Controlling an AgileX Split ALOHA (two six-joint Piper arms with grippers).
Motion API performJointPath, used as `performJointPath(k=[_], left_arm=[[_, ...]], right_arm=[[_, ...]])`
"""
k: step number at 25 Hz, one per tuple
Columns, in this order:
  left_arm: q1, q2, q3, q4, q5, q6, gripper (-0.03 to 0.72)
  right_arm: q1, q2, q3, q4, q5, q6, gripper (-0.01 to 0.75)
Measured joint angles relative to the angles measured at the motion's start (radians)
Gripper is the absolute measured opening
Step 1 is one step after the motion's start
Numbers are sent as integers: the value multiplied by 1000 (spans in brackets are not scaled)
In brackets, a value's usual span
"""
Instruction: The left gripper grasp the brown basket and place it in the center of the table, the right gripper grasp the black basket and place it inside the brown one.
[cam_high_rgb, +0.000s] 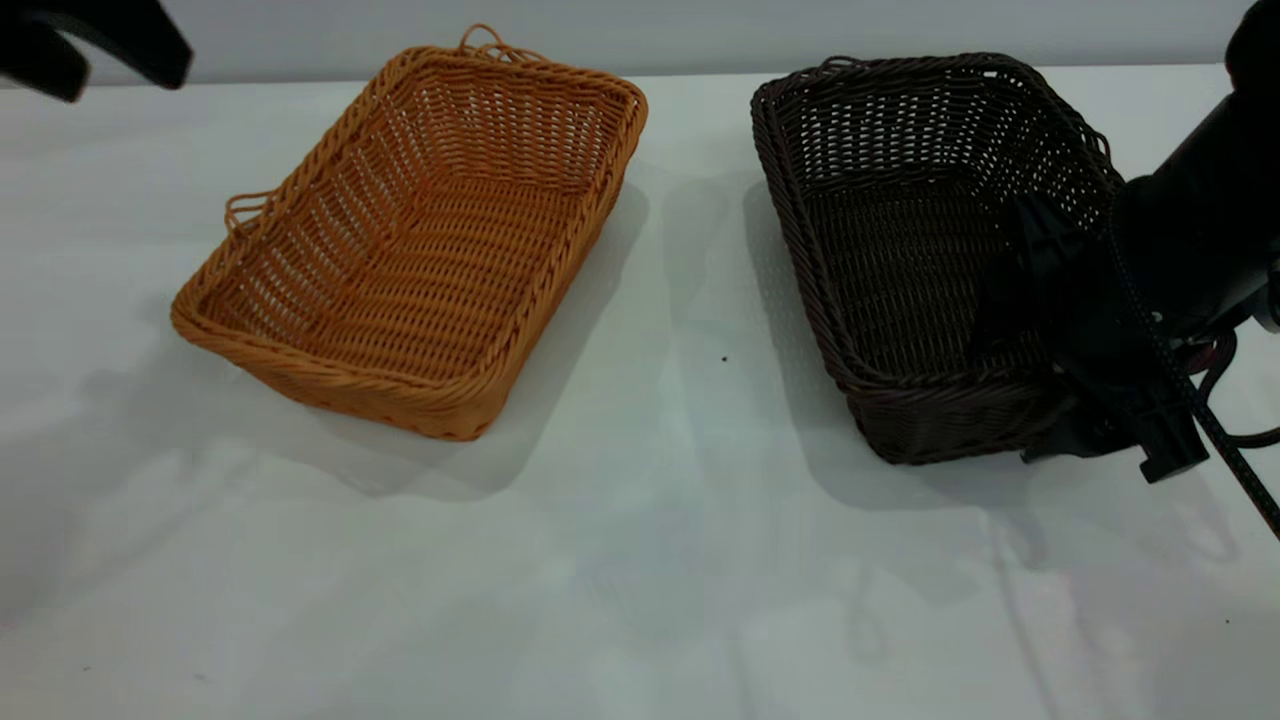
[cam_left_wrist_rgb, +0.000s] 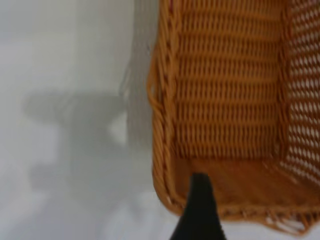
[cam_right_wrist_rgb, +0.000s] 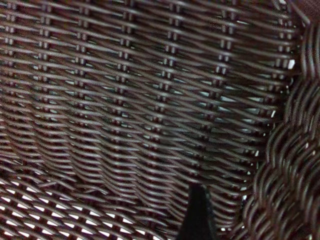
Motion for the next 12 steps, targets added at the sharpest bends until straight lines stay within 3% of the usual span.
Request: performJointPath(k=[6,12], left_arm=[[0,197,-163,0,-13,28,531],[-11,377,-266,-1,-104,42,531]], right_arm=[[0,0,0,0,0,0,512],[0,0,0,0,0,2,512]])
